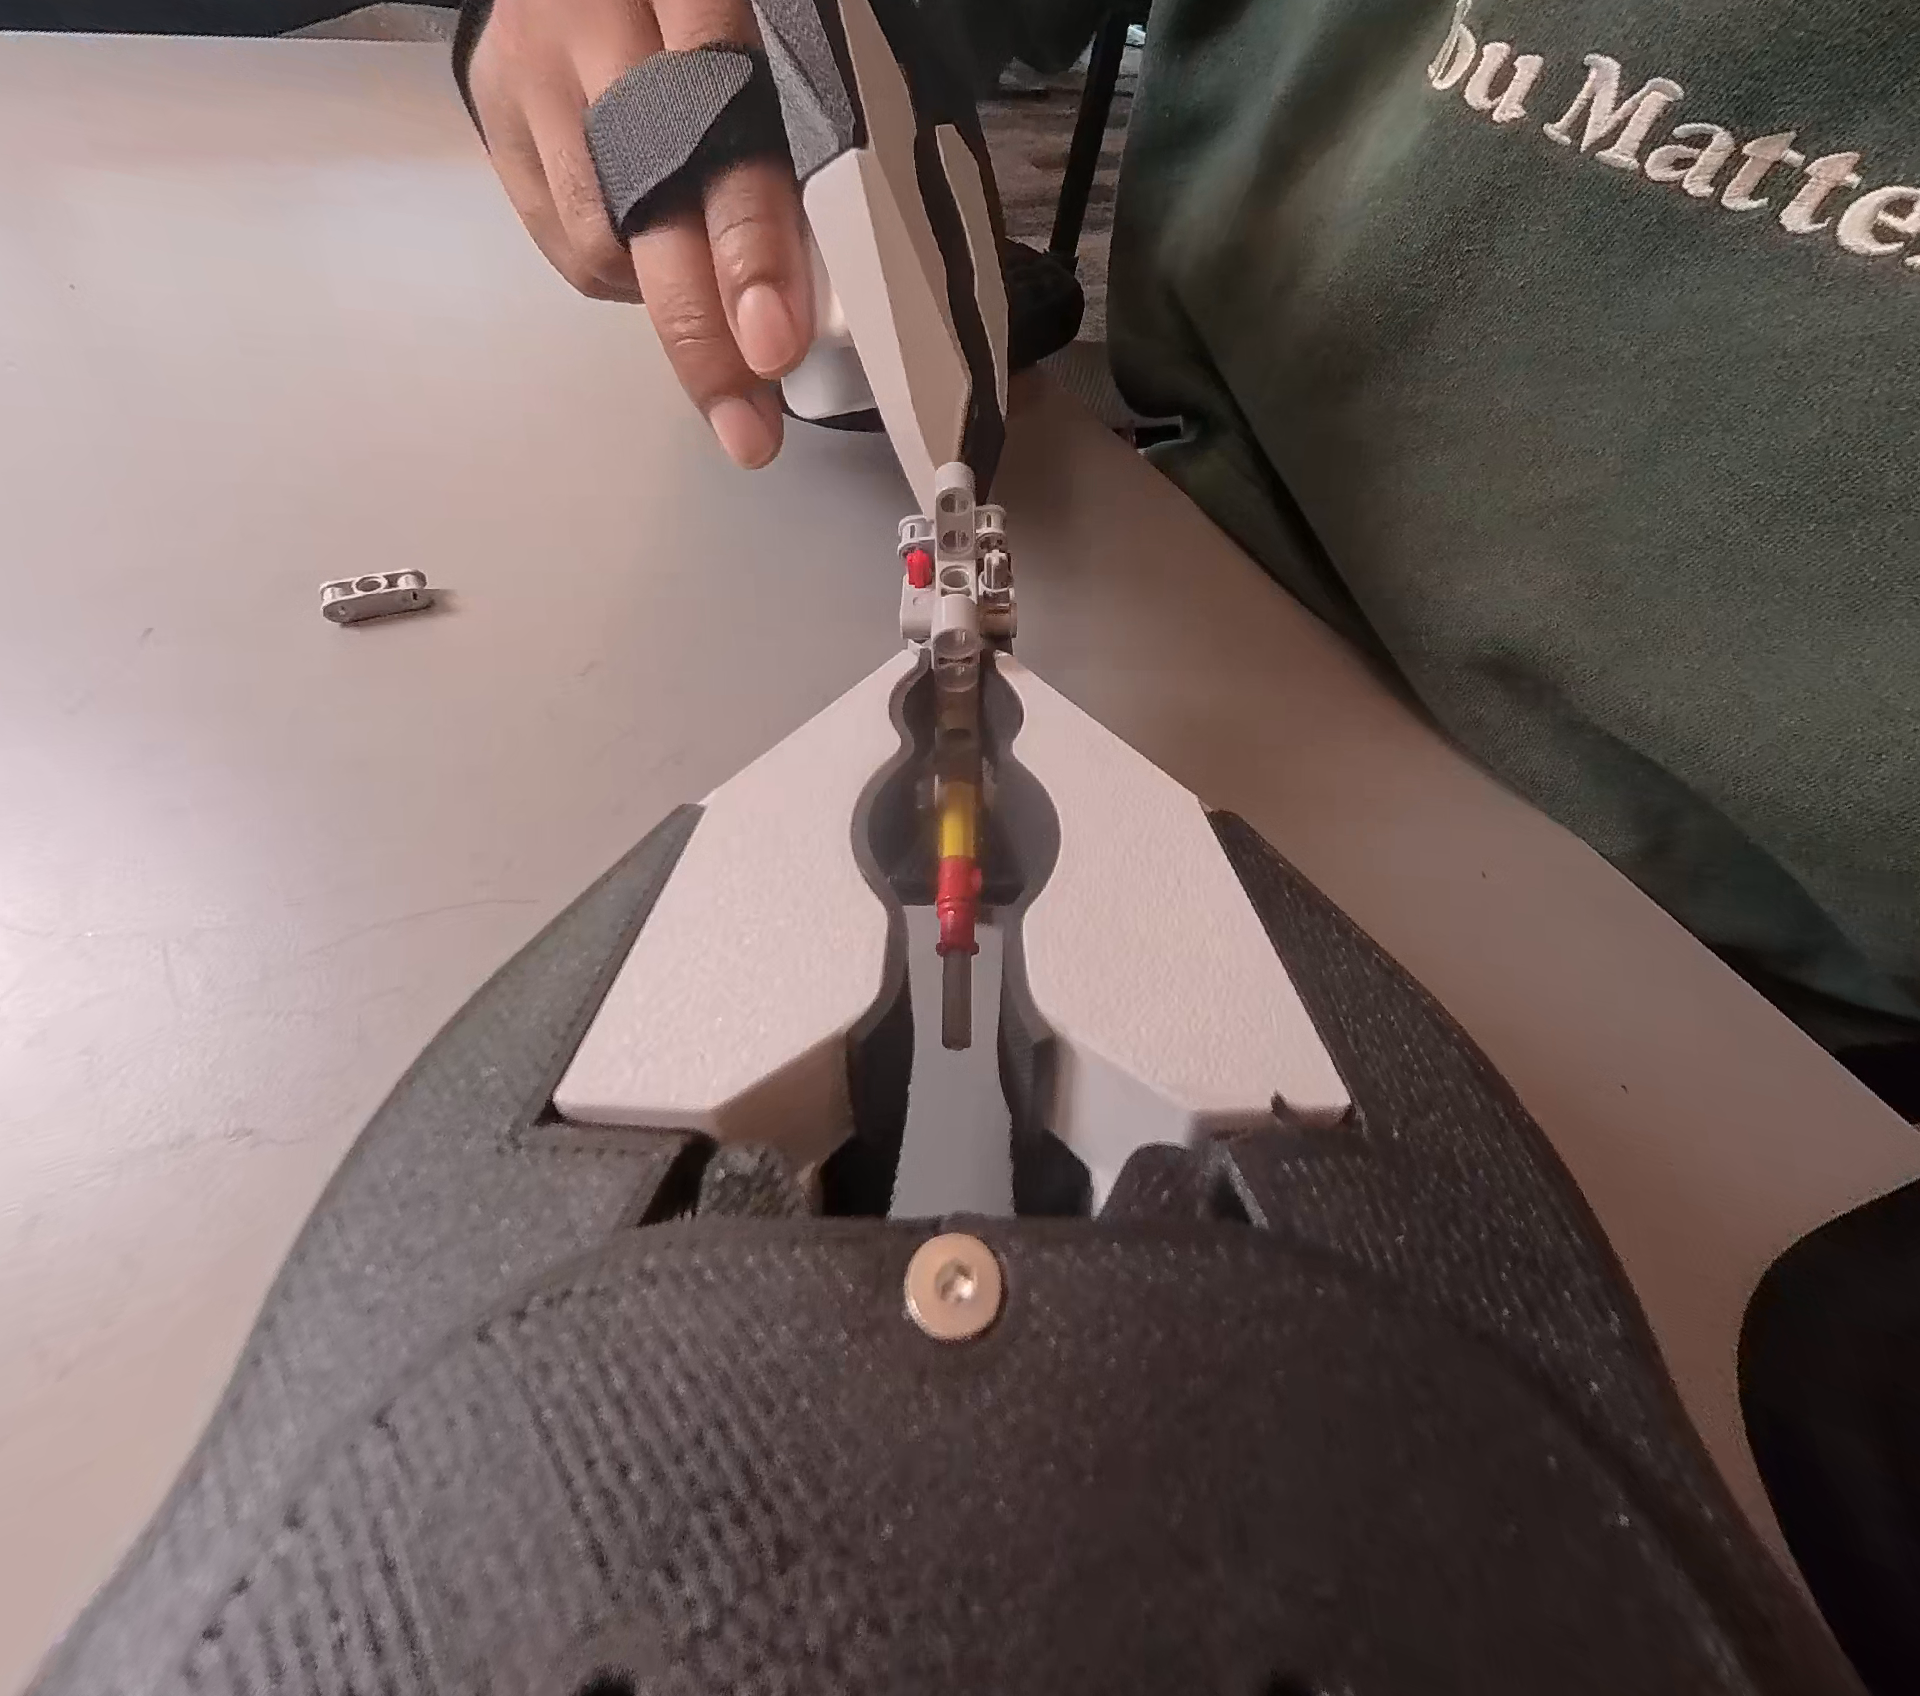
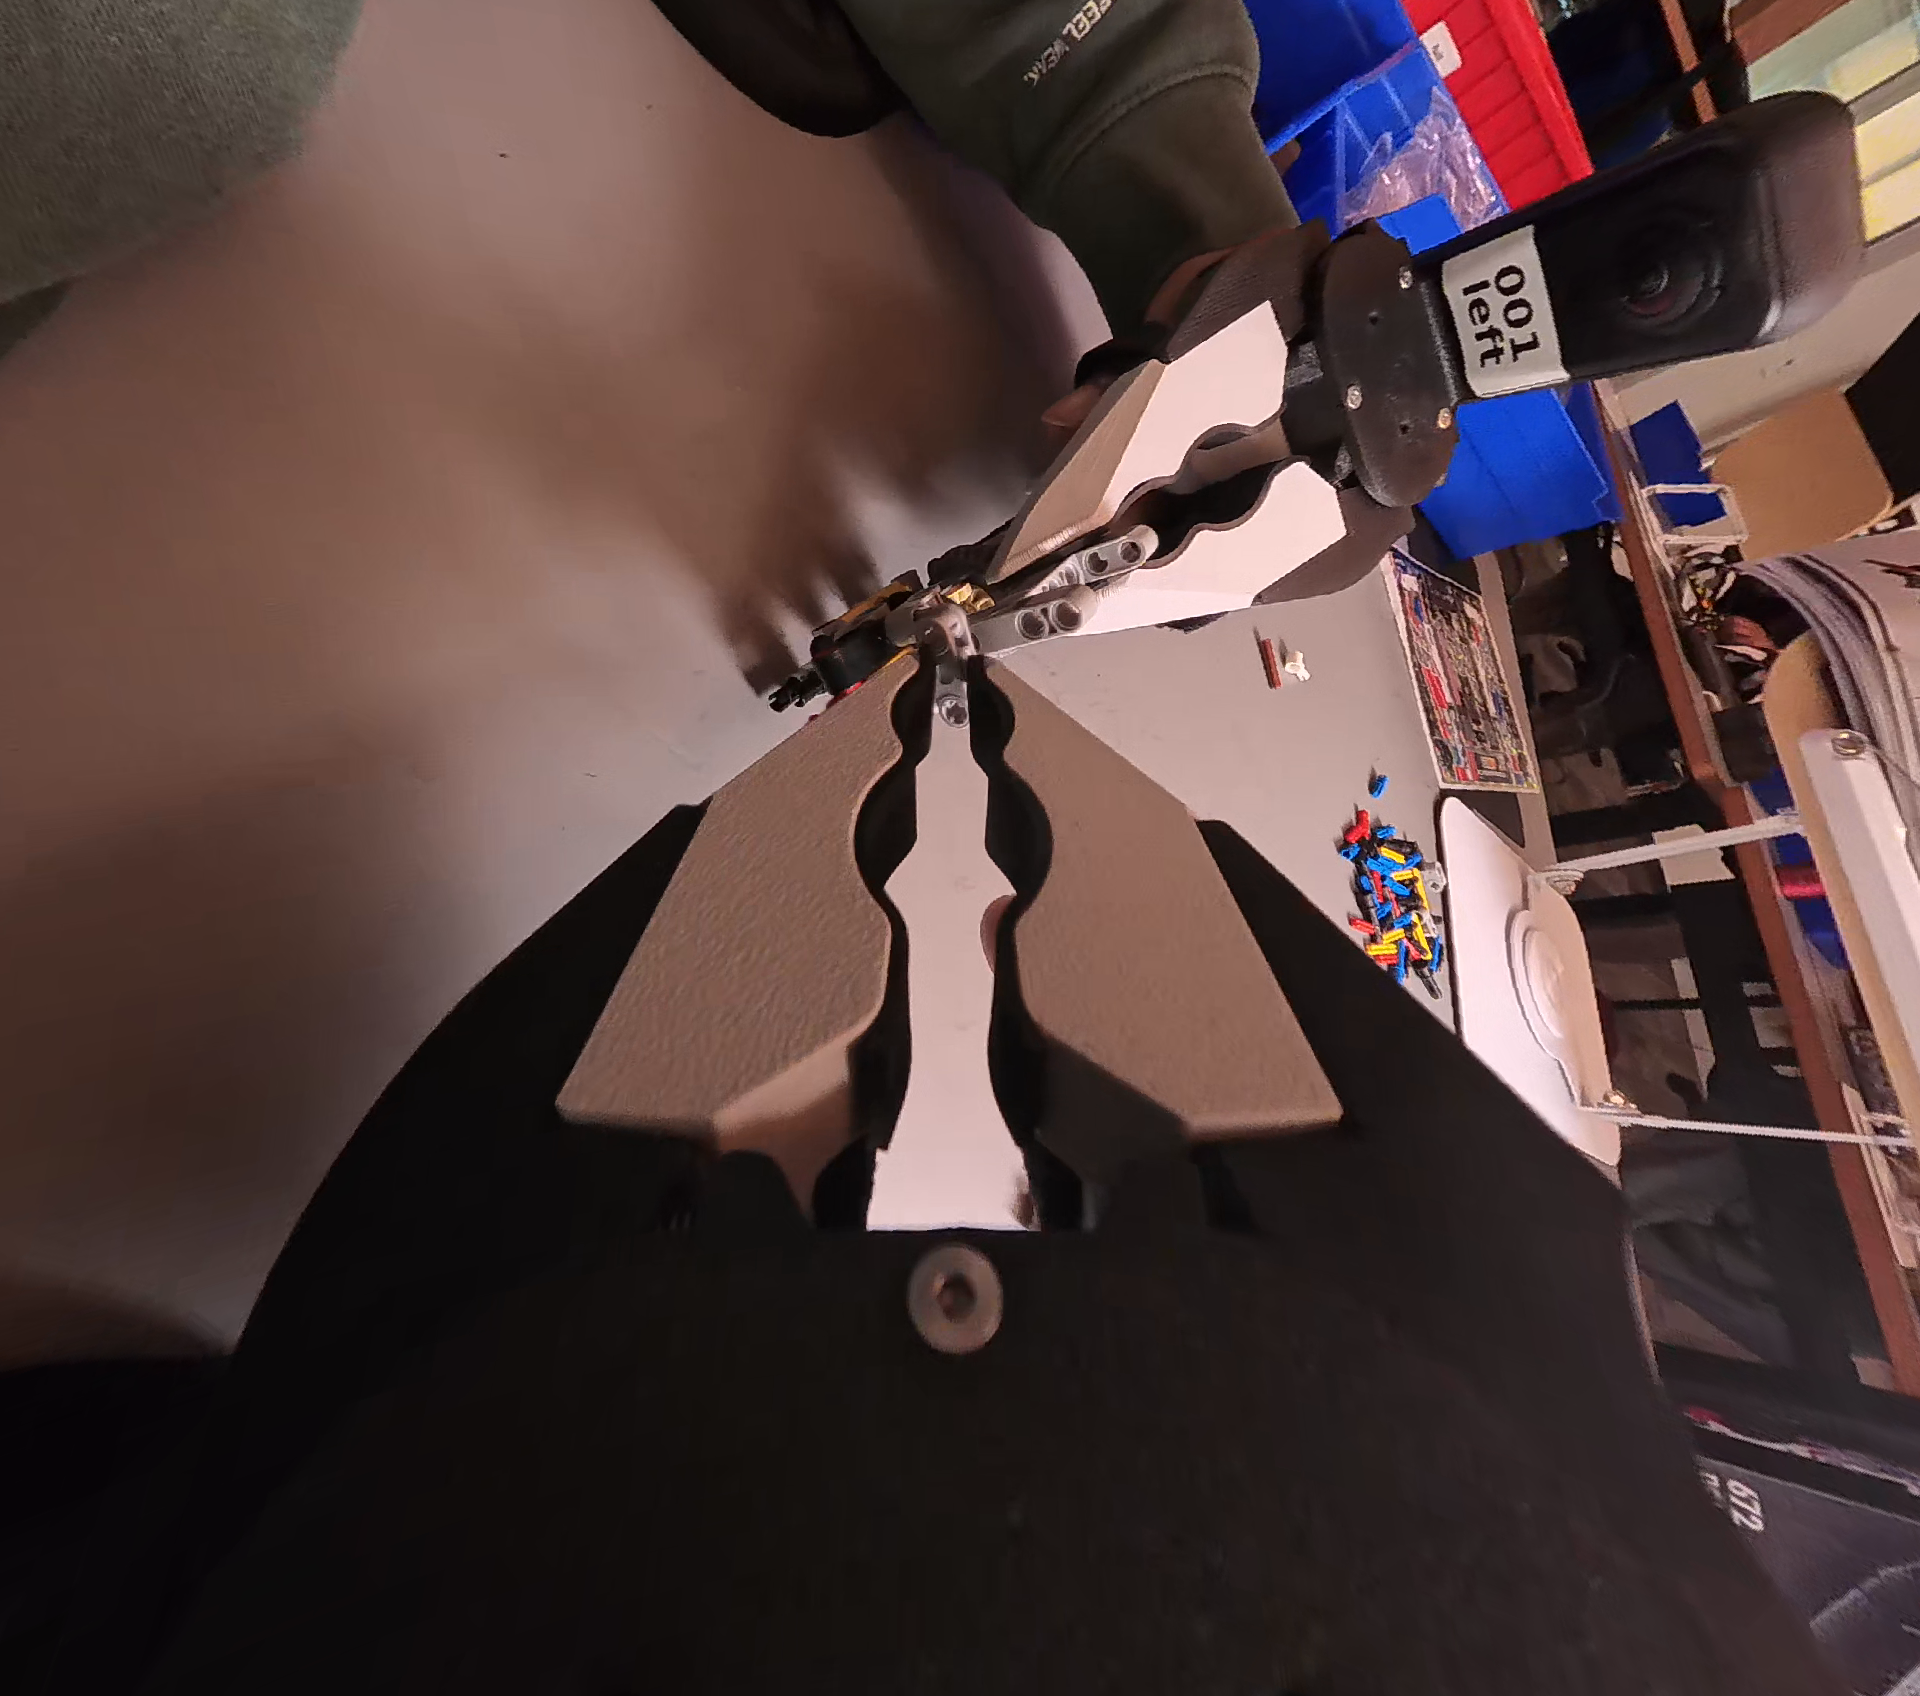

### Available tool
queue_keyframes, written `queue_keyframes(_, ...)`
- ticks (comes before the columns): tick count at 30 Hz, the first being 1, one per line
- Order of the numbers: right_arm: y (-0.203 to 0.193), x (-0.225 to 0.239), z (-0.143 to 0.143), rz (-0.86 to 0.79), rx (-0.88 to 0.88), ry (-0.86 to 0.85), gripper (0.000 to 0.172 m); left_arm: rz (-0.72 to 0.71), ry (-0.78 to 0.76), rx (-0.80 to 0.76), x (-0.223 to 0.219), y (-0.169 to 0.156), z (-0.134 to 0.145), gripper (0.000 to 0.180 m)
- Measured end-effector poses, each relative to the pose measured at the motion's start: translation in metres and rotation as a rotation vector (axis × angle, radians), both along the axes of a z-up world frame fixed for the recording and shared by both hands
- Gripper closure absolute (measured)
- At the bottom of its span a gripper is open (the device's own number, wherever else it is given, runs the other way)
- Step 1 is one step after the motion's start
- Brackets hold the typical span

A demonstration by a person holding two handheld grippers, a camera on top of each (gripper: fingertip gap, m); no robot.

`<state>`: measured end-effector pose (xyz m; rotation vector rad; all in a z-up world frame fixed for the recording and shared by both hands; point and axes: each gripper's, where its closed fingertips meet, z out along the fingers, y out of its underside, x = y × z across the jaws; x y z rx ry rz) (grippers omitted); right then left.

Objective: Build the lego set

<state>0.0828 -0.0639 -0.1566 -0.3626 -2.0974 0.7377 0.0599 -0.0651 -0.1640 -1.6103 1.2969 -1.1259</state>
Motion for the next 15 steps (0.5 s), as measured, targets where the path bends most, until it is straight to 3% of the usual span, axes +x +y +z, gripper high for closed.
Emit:
queue_keyframes(1,0.0,0.0,0.0006,-0.002,-0.004,0.005,0.168,0.001,-0.001,0.0,0.0,0.0001,0.0001,0.175)
queue_keyframes(9,-0.0006,0.0009,0.0005,0.022,0.071,0.024,0.172,0.002,-0.003,-0.002,0.0011,-0.0004,-0.0002,0.175)
queue_keyframes(15,-0.0009,0.0012,0.0007,0.114,0.273,0.005,0.172,0.003,0.001,-0.005,0.0015,-0.0006,-0.0002,0.174)
